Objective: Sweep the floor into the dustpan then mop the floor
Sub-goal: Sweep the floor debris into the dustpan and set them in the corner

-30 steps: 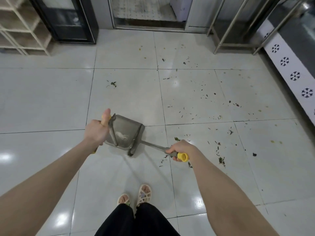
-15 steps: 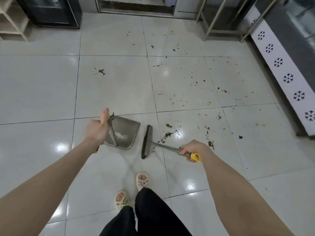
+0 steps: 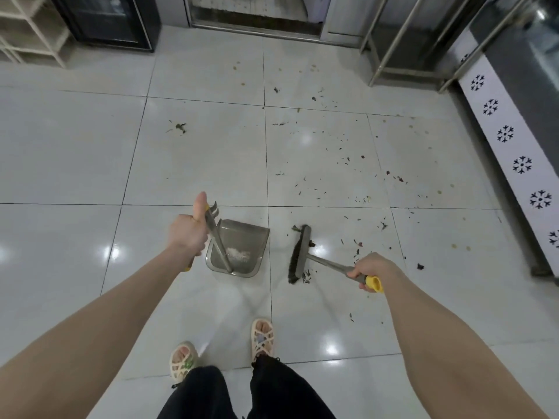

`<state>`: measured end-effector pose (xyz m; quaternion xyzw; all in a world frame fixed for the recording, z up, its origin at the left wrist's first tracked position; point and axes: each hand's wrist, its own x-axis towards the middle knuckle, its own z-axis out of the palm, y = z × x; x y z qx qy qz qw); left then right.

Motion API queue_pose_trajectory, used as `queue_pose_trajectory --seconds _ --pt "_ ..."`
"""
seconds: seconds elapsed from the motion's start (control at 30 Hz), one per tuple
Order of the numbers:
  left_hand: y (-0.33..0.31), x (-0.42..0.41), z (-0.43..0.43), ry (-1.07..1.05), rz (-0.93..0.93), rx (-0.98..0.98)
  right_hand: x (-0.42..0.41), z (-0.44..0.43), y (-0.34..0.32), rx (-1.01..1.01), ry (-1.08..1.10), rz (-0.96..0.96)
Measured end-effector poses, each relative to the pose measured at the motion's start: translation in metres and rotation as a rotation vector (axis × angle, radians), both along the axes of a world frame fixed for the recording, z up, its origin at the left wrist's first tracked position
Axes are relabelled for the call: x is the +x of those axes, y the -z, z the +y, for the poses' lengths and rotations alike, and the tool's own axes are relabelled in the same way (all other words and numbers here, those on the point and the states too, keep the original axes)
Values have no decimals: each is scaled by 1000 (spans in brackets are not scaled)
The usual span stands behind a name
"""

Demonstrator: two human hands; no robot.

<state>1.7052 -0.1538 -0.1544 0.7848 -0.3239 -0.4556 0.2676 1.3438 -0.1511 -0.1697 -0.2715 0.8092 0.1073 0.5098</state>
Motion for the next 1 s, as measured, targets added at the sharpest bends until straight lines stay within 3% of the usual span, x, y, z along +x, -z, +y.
queue_pose_trajectory --seconds 0.4,0.67,1.0 --pt "-22 -11 -30 -110 19 -61 -13 -72 -44 -117 -4 -132" --pt "-32 56 -68 -166 -23 -118 91 -132 -38 -169 -120 -228" --pt "-37 222 -157 -139 -62 -94 287 -232 -28 -187 -108 -288"
